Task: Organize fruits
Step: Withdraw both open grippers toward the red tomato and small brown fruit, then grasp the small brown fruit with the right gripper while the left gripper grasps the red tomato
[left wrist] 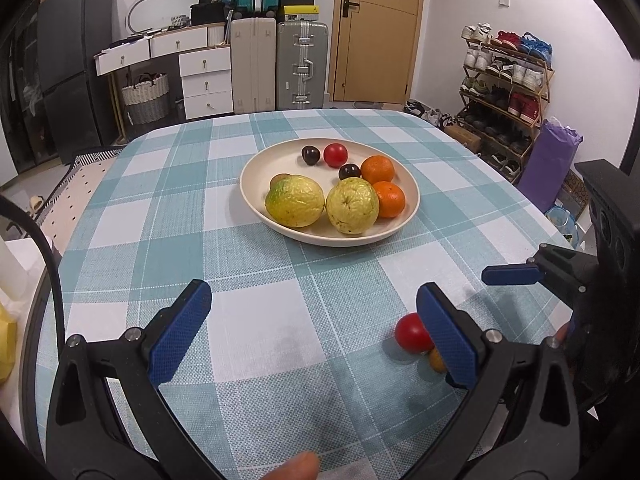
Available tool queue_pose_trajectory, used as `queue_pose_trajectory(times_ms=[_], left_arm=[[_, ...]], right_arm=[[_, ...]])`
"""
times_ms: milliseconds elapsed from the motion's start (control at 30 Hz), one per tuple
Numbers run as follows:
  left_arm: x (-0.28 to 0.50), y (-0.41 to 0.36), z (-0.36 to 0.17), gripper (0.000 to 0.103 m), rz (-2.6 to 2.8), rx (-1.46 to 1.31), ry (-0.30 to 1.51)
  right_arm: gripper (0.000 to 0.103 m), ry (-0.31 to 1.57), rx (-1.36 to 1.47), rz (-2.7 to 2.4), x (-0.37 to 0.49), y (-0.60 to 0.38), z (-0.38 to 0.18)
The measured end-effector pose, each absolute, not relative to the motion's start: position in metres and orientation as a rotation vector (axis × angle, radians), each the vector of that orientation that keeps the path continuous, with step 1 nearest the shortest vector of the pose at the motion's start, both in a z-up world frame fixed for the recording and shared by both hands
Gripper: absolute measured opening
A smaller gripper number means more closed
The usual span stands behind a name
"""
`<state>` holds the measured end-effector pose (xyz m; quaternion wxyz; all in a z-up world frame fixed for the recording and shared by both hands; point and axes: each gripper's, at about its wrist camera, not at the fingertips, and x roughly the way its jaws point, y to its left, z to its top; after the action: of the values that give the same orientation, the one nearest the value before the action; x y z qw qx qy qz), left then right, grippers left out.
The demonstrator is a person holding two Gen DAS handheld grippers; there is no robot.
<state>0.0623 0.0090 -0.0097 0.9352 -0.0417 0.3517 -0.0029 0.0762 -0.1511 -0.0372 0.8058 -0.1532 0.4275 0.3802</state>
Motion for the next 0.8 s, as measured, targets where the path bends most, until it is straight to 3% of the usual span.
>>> queue_pose_trajectory(times_ms=[200,600,800], left_arm=[[0.064,0.01,-0.013,0.102,-0.01,-0.093,0.728],[0.066,0.006,-0.018,0.102,-0.021,-0.092,0.745],[0.066,0.007,-0.02,0.102,-0.021,-0.095,0.751]], right_arm=[[0.088,0.934,-0.321,0.873,0.073,-0.149,-0.038],[0.047,0.936,-0.319,0.971,0.063,-0.144,-0.037],[0.035,0.951,-0.322,0.995,0.059,-0.143,-0.04]])
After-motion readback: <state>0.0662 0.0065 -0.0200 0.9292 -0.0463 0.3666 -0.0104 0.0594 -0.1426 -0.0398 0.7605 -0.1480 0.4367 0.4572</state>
